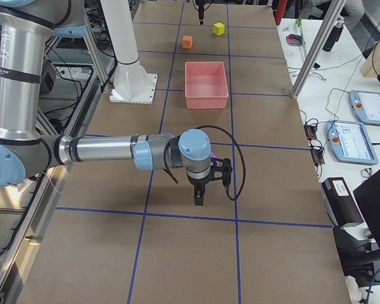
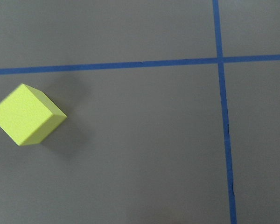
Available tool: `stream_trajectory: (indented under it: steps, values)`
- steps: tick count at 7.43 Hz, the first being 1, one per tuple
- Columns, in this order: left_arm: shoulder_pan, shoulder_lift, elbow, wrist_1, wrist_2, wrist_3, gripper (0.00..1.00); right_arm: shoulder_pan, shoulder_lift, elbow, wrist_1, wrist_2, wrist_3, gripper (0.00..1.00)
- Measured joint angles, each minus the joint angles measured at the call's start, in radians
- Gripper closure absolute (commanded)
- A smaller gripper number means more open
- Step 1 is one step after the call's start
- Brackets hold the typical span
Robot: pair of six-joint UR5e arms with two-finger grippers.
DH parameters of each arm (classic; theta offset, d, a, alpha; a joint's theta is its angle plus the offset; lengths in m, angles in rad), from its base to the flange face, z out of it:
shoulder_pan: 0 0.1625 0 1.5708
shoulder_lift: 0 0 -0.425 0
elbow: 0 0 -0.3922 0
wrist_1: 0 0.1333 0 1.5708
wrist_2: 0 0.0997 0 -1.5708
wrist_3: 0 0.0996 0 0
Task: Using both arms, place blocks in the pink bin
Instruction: 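Lower the left gripper onto the orange cube and grasp it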
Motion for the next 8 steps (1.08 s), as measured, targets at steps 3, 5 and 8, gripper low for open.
stream_trajectory:
  steps: [3,5,8]
  values:
    - [0.203,0.043,0.007,-0.063,0.166,-0.112,0.00,-0.001,0.000,-0.001,0.000,0.000,0.000,0.00]
    - [0.263,0.046,0.022,-0.066,0.198,-0.116,0.00,-0.001,0.000,-0.003,0.000,-0.001,0.001,0.00]
    - [0.285,0.047,0.052,-0.067,0.205,-0.108,0.00,-0.001,0.000,-0.006,0.000,-0.002,0.001,0.00]
